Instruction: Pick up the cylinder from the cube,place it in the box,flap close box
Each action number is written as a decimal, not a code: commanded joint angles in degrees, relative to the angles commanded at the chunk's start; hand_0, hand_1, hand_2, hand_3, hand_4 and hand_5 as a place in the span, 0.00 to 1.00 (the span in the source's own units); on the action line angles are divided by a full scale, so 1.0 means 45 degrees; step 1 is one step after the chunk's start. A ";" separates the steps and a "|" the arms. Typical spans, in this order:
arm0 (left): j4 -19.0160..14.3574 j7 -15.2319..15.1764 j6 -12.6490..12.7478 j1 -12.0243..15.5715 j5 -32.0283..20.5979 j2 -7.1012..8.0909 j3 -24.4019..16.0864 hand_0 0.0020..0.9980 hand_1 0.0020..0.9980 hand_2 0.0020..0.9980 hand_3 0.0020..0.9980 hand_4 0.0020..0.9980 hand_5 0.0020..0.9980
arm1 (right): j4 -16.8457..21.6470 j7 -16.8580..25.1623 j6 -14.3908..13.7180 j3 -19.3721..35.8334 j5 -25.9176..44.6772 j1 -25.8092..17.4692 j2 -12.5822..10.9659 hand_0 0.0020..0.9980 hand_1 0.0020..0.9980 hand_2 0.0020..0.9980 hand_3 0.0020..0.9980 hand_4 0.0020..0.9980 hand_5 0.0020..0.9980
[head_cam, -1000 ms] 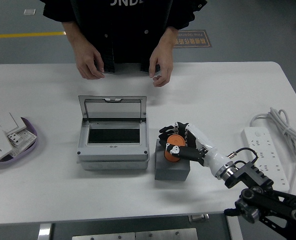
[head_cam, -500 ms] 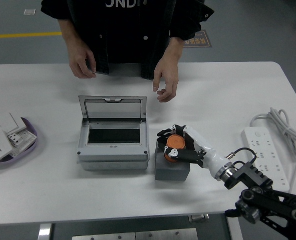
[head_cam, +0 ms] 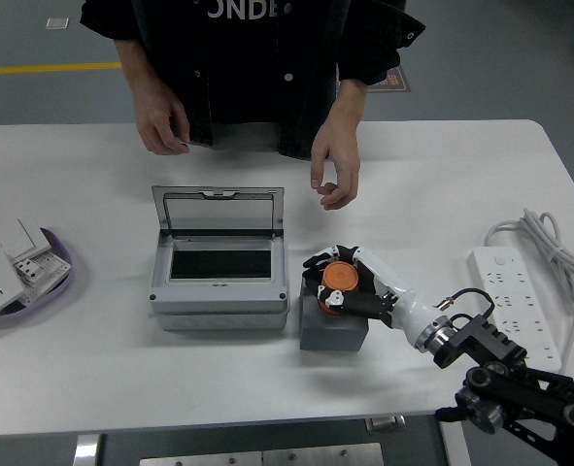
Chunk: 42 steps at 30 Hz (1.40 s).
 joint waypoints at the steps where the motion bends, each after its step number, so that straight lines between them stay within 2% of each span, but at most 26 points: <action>1: -0.0004 -0.0003 -0.0002 -0.0007 0.0018 -0.0001 -0.0014 0.60 0.63 0.62 0.64 0.70 0.23 | -0.0003 0.0005 0.0001 -0.0008 0.0035 -0.0002 0.0002 0.69 0.63 0.58 0.57 0.52 0.01; 4: -0.0017 -0.0017 -0.0006 -0.0028 0.0079 0.0001 -0.0070 0.60 0.63 0.62 0.64 0.70 0.23 | -0.0015 0.0015 -0.0002 -0.0019 0.0139 -0.0009 0.0002 0.69 0.63 0.58 0.57 0.52 0.01; 5: -0.0021 -0.0021 -0.0007 -0.0035 0.0100 0.0002 -0.0088 0.60 0.63 0.62 0.64 0.70 0.23 | -0.0015 0.0013 -0.0007 -0.0022 0.0160 -0.0010 0.0001 0.73 0.61 0.54 0.53 0.30 0.00; 10: -0.0019 -0.0047 0.0002 -0.0045 0.0125 0.0028 -0.0114 0.60 0.63 0.62 0.64 0.70 0.23 | 0.0030 -0.0016 -0.0085 -0.0046 0.0096 0.0008 -0.0009 0.73 0.61 0.54 0.53 0.30 0.00; 11: -0.0016 -0.0054 0.0004 -0.0044 0.0121 0.0038 -0.0111 0.60 0.63 0.62 0.64 0.70 0.23 | 0.0044 -0.0029 -0.0112 -0.0044 0.0059 0.0011 -0.0011 0.65 0.55 0.49 0.43 0.00 0.00; 16: -0.0011 -0.0092 0.0015 -0.0040 0.0107 0.0060 -0.0099 0.60 0.63 0.62 0.64 0.70 0.23 | 0.0157 -0.0068 -0.0362 0.0010 -0.0158 -0.0019 -0.0031 0.65 0.55 0.49 0.43 0.00 0.00; 17: -0.0011 -0.0101 0.0018 -0.0038 0.0101 0.0059 -0.0099 0.60 0.63 0.62 0.64 0.70 0.23 | 0.0181 -0.0068 -0.0420 0.0049 -0.0199 -0.0039 -0.0034 0.60 0.53 0.45 0.38 0.00 0.00; 22: -0.0010 -0.0132 0.0014 0.0011 0.0018 0.0020 -0.0052 0.60 0.63 0.62 0.64 0.70 0.23 | 0.0418 0.0109 -0.1135 0.0723 -0.0638 -0.0292 0.0120 0.60 0.53 0.45 0.38 0.00 0.00; 23: -0.0009 -0.0135 0.0014 0.0023 0.0000 0.0014 -0.0042 0.60 0.63 0.62 0.64 0.70 0.23 | 0.0478 0.0128 -0.1268 0.0836 -0.0711 -0.0314 0.0163 0.58 0.53 0.46 0.35 0.00 0.00; 28: -0.0008 -0.0148 0.0007 0.0077 -0.0130 -0.0002 0.0059 0.60 0.63 0.62 0.64 0.70 0.23 | 0.0946 0.0150 -0.2263 0.1214 -0.1164 -0.0019 0.0553 0.58 0.53 0.46 0.35 0.00 0.00; 29: -0.0010 -0.0149 0.0004 0.0083 -0.0149 -0.0002 0.0075 0.60 0.63 0.62 0.64 0.70 0.23 | 0.1022 0.0099 -0.2498 0.1234 -0.1308 0.0137 0.0678 0.55 0.52 0.46 0.31 0.00 0.00; 32: -0.0012 -0.0154 0.0000 0.0096 -0.0203 0.0001 0.0113 0.60 0.63 0.62 0.64 0.70 0.23 | 0.1137 -0.0233 -0.3111 0.1162 -0.1805 0.0665 0.1075 0.55 0.52 0.46 0.31 0.00 0.00; 34: -0.0016 -0.0151 -0.0007 0.0106 -0.0243 0.0001 0.0156 0.60 0.63 0.62 0.64 0.70 0.23 | 0.1147 -0.0784 -0.3491 0.0940 -0.2392 0.1184 0.1466 0.55 0.52 0.46 0.31 0.00 0.00; 35: -0.0019 -0.0148 -0.0009 0.0111 -0.0257 0.0002 0.0172 0.60 0.63 0.62 0.64 0.71 0.23 | 0.1135 -0.1059 -0.3594 0.0810 -0.2681 0.1413 0.1645 0.38 0.38 0.39 0.26 0.00 0.00; 37: -0.0023 -0.0139 -0.0014 0.0132 -0.0295 0.0005 0.0205 0.60 0.63 0.62 0.64 0.71 0.23 | 0.1093 -0.1754 -0.3751 0.0482 -0.3418 0.1957 0.2028 0.38 0.38 0.39 0.26 0.00 0.00; 40: -0.0014 -0.0117 -0.0018 0.0185 -0.0411 0.0014 0.0335 0.60 0.63 0.62 0.64 0.71 0.23 | 0.0935 -0.2889 -0.3568 -0.0076 -0.4531 0.2771 0.2645 0.38 0.38 0.39 0.26 0.00 0.00; 41: -0.0011 -0.0112 -0.0020 0.0201 -0.0456 0.0018 0.0384 0.60 0.63 0.62 0.64 0.71 0.23 | 0.0881 -0.3352 -0.3461 -0.0256 -0.4965 0.3058 0.2833 0.11 0.22 0.31 0.24 0.00 0.00; 42: -0.0010 -0.0106 -0.0023 0.0211 -0.0492 0.0025 0.0430 0.60 0.63 0.62 0.64 0.71 0.23 | 0.0830 -0.3784 -0.3302 -0.0426 -0.5350 0.3309 0.3009 0.11 0.22 0.31 0.24 0.00 0.00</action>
